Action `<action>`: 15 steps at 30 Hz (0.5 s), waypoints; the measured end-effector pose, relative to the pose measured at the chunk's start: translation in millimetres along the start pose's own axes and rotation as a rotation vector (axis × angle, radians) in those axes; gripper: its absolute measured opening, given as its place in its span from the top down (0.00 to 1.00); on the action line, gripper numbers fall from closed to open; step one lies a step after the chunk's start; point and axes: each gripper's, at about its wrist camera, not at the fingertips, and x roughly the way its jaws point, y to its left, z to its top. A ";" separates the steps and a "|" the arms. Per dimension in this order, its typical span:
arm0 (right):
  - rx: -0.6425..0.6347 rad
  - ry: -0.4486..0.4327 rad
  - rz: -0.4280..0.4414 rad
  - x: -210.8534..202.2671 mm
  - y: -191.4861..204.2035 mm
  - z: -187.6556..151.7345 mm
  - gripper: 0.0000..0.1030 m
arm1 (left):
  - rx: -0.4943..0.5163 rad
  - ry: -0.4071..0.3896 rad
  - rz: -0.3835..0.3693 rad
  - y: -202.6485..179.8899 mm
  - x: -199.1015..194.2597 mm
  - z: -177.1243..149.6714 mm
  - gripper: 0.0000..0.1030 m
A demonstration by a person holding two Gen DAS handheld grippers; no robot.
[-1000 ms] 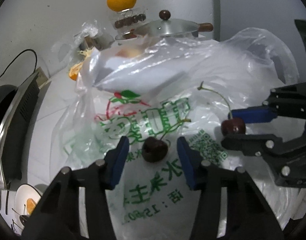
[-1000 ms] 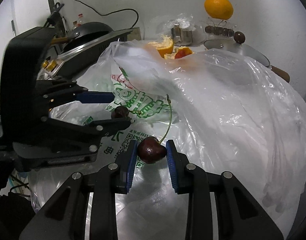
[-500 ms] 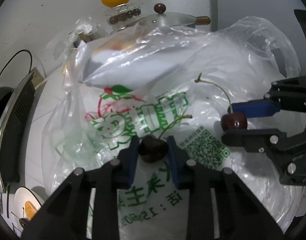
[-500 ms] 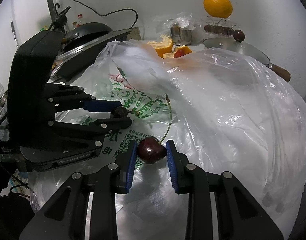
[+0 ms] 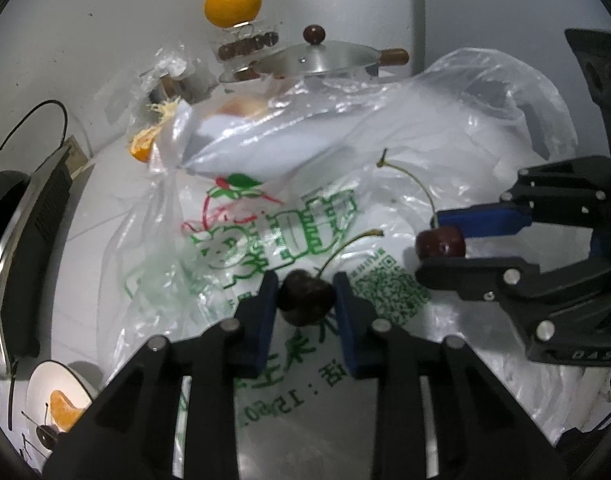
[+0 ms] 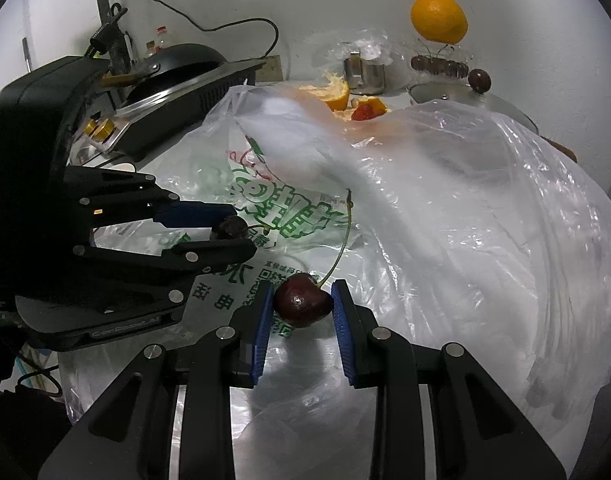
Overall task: Organize fruits
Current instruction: 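Carry both held cherries from the bag over the white plate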
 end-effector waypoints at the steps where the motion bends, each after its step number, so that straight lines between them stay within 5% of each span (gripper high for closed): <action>1: -0.001 0.001 0.001 -1.0 1.4 -0.2 0.70 | 0.001 -0.003 0.000 -0.5 -2.2 -0.3 0.72; 15: -0.022 -0.013 -0.013 -20.5 22.8 -1.2 0.70 | -0.003 -0.052 -0.002 -5.3 -40.6 -10.0 0.72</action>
